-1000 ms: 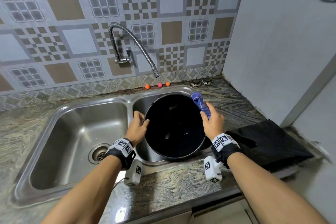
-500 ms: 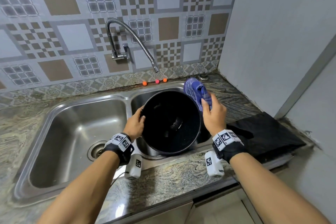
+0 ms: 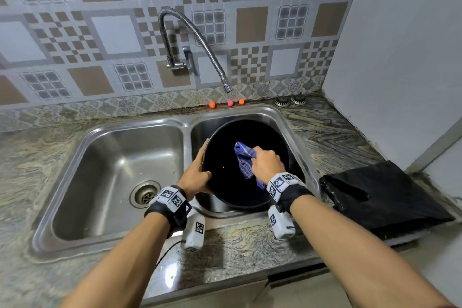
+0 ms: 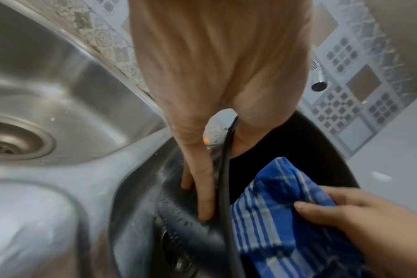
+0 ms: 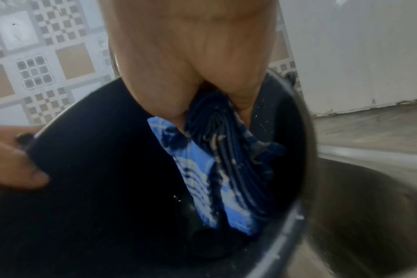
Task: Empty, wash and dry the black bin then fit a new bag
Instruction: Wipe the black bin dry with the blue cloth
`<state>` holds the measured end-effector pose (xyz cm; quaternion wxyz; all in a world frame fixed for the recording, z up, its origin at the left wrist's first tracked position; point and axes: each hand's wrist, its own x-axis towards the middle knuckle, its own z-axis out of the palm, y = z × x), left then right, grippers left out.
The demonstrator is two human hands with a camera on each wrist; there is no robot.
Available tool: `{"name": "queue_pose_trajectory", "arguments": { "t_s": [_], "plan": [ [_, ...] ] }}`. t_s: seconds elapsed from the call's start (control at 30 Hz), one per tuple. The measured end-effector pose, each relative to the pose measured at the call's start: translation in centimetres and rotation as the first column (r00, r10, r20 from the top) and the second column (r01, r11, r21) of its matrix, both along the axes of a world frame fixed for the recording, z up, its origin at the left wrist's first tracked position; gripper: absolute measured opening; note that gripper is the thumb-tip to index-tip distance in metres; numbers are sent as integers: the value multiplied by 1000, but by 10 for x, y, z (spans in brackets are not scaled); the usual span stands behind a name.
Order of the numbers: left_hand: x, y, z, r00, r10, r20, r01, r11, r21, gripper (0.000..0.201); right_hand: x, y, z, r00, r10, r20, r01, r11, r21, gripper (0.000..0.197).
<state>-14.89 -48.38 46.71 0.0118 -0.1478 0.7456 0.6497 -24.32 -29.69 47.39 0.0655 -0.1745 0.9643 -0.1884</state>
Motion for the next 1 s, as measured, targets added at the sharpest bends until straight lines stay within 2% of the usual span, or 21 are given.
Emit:
{"name": "queue_pose_trajectory", "arguments": {
  "t_s": [0.13,0.2,0.3,0.37,0.4,0.5,0.6,0.73,0.83,0.9,1.0],
  "plan": [
    [0,22,-16,994,95,54,-103,981,165,99,-24,-12,0,999,30,38,-35,991,132,27],
    [-3,29,-27,990,120,74,-132,974,186,94,-30,-15,-9,994,57,97,-76,975,210,29],
    [-8,26,-27,982,133,135,-153,977,147,63,-32,-19,-29,965,97,243,-180,921,345,31],
    [-12,11,-21,980,125,152,-132,990,41,35,-30,-21,-44,940,103,326,-236,885,401,34],
    [-16,2,-17,983,111,149,-109,994,-19,31,-29,-23,-49,930,110,350,-262,867,425,35],
    [-27,-19,0,993,-29,110,45,988,-148,61,-27,-28,-68,927,128,354,-297,824,482,32],
    [-33,-27,12,965,-239,105,249,964,-93,81,-30,-35,-82,933,103,344,-276,819,503,41],
    [-38,-35,14,924,-357,133,370,925,-87,100,-35,-46,-97,922,32,387,-246,818,520,57],
    [-41,-43,11,901,-421,106,430,899,-85,105,-45,-57,-98,886,-11,463,-258,819,512,59],
    [-43,-50,9,895,-436,90,443,894,-71,105,-59,-64,-92,885,-23,466,-243,829,503,49],
    [-44,-61,5,891,-447,80,453,888,-76,103,-83,-73,-76,919,-20,394,-209,823,528,32]
  ]
}}
